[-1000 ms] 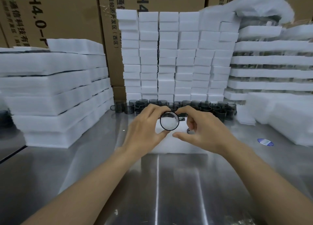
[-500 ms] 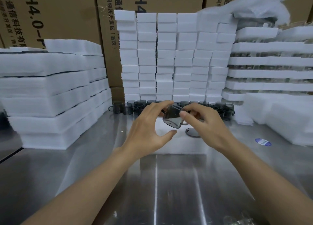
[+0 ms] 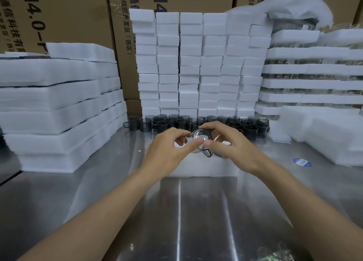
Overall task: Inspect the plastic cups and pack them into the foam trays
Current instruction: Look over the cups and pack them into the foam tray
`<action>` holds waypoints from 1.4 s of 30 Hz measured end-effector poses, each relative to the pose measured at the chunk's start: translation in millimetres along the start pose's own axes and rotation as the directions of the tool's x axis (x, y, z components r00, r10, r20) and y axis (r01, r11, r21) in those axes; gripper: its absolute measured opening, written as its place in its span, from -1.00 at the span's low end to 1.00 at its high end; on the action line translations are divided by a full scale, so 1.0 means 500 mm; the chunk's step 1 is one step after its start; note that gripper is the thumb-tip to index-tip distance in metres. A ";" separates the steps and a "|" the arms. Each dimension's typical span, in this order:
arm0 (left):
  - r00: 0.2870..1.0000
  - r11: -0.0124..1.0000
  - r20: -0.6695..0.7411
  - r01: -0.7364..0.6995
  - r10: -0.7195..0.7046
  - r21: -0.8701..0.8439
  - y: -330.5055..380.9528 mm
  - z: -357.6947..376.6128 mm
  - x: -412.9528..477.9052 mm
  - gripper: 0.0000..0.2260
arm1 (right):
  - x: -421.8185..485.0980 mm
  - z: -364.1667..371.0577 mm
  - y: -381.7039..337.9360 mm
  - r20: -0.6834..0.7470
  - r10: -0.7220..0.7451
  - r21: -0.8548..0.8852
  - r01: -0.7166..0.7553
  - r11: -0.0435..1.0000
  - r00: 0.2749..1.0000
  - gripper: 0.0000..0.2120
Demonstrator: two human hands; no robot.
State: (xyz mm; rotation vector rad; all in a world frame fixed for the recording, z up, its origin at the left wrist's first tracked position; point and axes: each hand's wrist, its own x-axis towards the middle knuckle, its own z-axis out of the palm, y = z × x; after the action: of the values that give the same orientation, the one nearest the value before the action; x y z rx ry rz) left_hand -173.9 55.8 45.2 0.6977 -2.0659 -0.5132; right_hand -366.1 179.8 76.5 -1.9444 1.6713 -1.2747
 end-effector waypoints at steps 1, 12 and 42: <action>1.000 1.000 0.009 0.010 -0.010 -0.005 -0.004 -0.001 0.002 -0.45 | 0.001 0.000 0.003 0.015 -0.007 -0.017 0.008 1.000 1.000 -0.64; 0.967 0.989 0.243 -0.105 0.076 0.108 -0.010 -0.019 -0.002 -0.49 | 0.005 0.010 0.010 -0.038 -0.256 -0.543 0.195 0.816 0.966 -0.46; 0.929 0.928 0.004 -0.371 0.371 0.028 -0.020 -0.012 0.014 -0.42 | 0.011 0.006 0.021 -0.138 -0.251 -0.525 0.144 0.839 0.958 -0.48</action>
State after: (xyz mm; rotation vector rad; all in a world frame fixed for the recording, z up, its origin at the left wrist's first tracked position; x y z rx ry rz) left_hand -169.1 42.9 46.9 0.3069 -2.1397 -0.2660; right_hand -370.9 170.9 69.6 -2.4126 2.1308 -1.2181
